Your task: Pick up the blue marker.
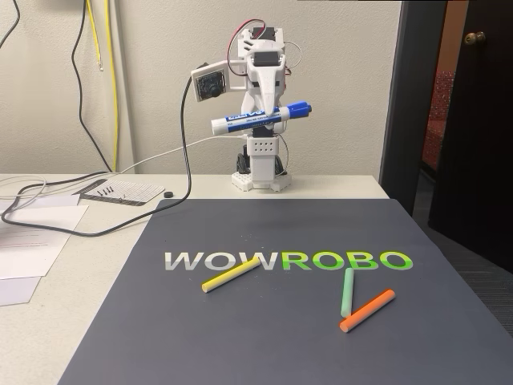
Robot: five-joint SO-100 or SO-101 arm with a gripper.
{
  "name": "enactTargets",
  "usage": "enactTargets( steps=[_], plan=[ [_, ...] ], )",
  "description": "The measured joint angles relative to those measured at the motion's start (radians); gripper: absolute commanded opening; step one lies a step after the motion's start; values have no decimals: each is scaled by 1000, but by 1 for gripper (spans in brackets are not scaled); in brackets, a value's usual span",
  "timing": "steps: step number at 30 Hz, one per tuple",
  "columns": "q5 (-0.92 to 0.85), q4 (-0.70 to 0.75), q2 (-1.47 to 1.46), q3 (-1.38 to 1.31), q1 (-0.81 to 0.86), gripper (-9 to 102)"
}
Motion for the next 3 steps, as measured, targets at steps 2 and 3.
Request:
enactTargets(
  steps=[2,3],
  plan=[
    [0,0,6,6,0,0],
    [0,-2,9,8,0,0]
  ],
)
